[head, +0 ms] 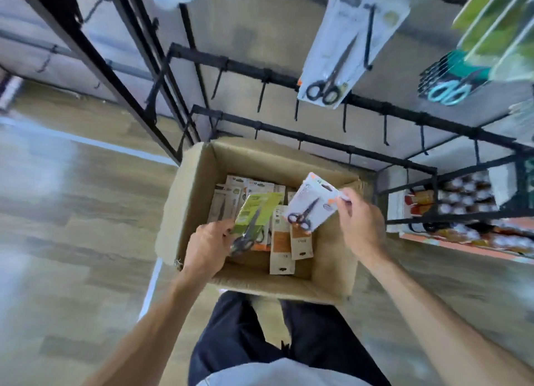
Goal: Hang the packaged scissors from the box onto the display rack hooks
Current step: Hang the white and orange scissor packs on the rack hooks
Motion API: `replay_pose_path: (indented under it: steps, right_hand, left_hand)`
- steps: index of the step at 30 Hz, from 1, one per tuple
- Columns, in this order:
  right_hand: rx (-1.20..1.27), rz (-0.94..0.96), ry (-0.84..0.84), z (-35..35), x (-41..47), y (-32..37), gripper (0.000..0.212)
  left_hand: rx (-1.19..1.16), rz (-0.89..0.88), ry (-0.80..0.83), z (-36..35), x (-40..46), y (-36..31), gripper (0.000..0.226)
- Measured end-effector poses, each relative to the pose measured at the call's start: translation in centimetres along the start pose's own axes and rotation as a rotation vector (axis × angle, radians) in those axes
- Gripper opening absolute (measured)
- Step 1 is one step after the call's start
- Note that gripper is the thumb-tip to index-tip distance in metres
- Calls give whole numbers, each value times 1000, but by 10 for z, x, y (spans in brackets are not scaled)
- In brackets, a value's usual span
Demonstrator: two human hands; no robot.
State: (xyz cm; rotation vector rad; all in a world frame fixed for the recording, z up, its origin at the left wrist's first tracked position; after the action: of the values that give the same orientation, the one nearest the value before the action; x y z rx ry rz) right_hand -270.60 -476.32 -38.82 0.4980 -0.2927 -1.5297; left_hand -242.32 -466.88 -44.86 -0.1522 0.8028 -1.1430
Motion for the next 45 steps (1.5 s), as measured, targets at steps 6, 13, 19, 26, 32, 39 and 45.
replay_pose_path:
  steps: [6, 13, 19, 26, 32, 39, 45]
  right_hand:
    - [343, -23, -159, 95, -26, 65, 19]
    - [418, 30, -254, 158, -60, 83, 35]
    - [487, 163, -222, 214, -72, 86, 23]
    - [561, 332, -234, 289, -77, 75, 16]
    - [569, 376, -176, 295, -82, 53, 14]
    - [548, 398, -108, 273, -82, 46, 14]
    - [531, 404, -56, 246, -66, 63, 11]
  left_hand:
    - [-105, -191, -68, 71, -46, -38, 25]
    - [-49, -492, -76, 138, -56, -98, 11]
    - [-30, -661, -161, 175, -91, -150, 10]
    - [-117, -746, -222, 195, -140, -215, 49]
    - [-128, -805, -282, 184, -155, -235, 58]
    - [-99, -717, -333, 165, -162, -219, 29]
    - [-42, -629, -365, 162, -168, -183, 21]
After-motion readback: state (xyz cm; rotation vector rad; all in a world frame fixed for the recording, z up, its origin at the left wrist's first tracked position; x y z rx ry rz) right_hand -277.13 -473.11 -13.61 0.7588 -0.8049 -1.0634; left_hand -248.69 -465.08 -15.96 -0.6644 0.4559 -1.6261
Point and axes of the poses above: each hand's wrist, its own x-axis towards the middle knuckle, its own z-axis out of the back of the hand, y = z × x, the point moved 4 cm from there along x, towards the middle knuckle, and after that the axes turned 4 degrees about x, right-handed, at the moved point
